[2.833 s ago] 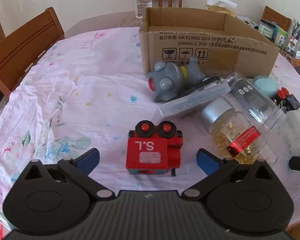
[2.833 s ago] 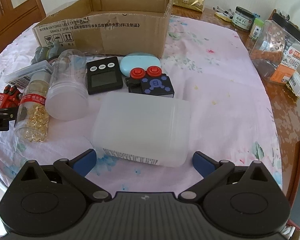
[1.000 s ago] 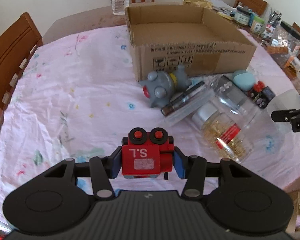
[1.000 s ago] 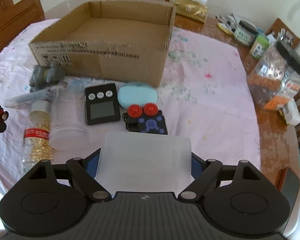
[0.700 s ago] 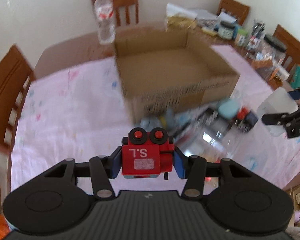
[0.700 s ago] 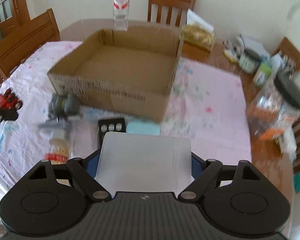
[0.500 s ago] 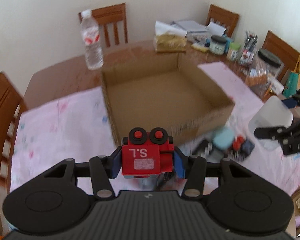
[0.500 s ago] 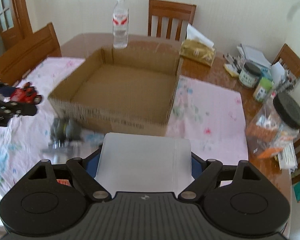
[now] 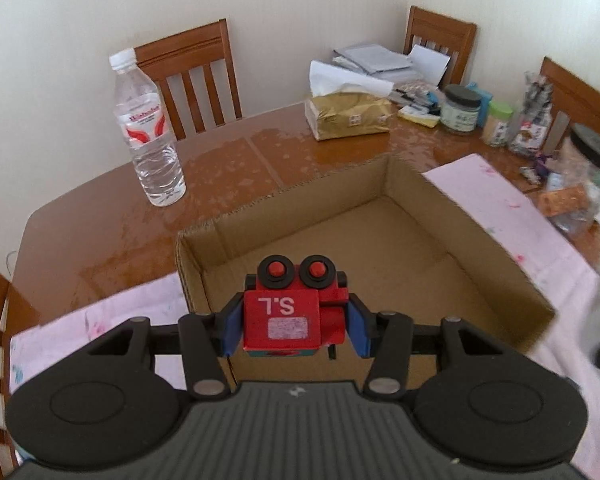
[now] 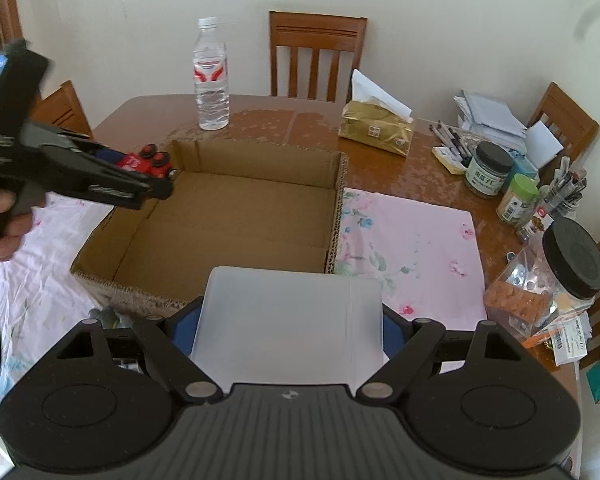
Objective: Organize rigid objects
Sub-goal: 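Carry both held items into the cardboard box and open both grippers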
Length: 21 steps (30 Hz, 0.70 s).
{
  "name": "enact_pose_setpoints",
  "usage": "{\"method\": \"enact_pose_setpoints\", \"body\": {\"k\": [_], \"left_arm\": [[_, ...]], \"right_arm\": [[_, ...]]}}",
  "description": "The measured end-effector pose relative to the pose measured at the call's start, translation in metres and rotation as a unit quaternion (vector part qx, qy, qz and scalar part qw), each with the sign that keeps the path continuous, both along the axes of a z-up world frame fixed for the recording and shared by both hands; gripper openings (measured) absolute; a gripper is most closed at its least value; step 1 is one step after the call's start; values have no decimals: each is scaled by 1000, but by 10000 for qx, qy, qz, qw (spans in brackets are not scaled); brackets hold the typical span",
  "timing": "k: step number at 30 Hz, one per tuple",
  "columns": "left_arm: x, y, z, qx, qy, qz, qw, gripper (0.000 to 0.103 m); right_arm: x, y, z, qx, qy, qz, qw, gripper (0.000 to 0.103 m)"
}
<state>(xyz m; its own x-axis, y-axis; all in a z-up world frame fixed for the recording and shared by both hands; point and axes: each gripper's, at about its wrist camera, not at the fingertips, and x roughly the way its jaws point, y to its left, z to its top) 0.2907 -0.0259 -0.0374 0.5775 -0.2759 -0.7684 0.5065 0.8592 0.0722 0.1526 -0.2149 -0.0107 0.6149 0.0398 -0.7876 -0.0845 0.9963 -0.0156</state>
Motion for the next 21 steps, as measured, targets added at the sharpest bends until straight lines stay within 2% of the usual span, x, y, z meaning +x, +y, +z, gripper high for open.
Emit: {"method": "enact_pose_setpoints", "body": {"k": [6,8,9,10,13,16,21], "left_arm": [[40,-5,-16,-6,-28,71,10000,52],[50,-3,-17,-84,-172,136,9997,66],[53,-1,-17,-101,-219,159,9996,84],[55,0,-17,-103,-266,194,9994,95],[55,7,-12,-175,-401,216,9988,96],[49,17,-8,-238,-369,174,9989,96],[25,42,6,-271,-598,187,9977,96]], "right_arm": [[10,1,7,-107,-6,-222,9997,88],[13,2,8,-135,5,-290,9995,88],[15,3,9,-154,7,-307,9994,88],[16,4,9,-173,12,-313,9994,88],[22,9,10,-192,26,-300,9994,88],[31,15,10,-210,38,-249,9995,88],[52,24,8,-81,45,-94,9999,88]]}}
